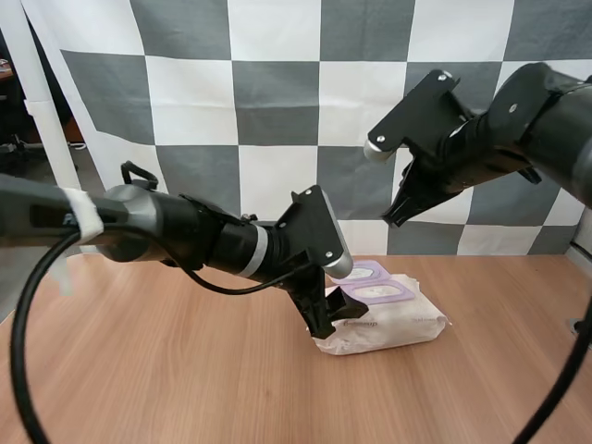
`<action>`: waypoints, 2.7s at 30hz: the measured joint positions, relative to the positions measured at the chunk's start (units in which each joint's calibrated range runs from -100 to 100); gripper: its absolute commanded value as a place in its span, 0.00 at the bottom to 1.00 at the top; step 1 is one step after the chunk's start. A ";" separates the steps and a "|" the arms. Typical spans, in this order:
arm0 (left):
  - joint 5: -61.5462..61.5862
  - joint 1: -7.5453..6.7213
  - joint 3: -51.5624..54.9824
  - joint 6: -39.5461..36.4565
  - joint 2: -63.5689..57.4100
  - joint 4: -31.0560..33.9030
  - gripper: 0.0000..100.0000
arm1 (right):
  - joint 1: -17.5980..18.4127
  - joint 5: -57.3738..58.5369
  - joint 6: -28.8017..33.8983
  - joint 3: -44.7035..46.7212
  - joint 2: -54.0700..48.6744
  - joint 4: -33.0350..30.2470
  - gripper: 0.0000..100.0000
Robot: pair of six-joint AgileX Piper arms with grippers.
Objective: Open the wet wipes lid
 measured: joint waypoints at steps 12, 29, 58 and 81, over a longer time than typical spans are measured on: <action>10.37 5.00 -4.31 -20.34 -23.04 18.46 0.78 | 0.00 0.36 12.49 0.00 -22.90 1.68 0.00; -13.49 6.87 -2.20 -44.70 -53.80 27.96 0.00 | 1.40 -7.58 22.38 4.65 -40.25 3.97 0.00; -68.03 12.01 40.32 -62.58 -79.61 25.30 0.00 | 3.08 -59.41 24.07 60.90 -49.39 2.09 0.00; -36.04 10.29 40.32 -97.22 -79.61 63.84 0.00 | 1.85 -29.98 32.85 61.35 -53.69 -2.67 0.00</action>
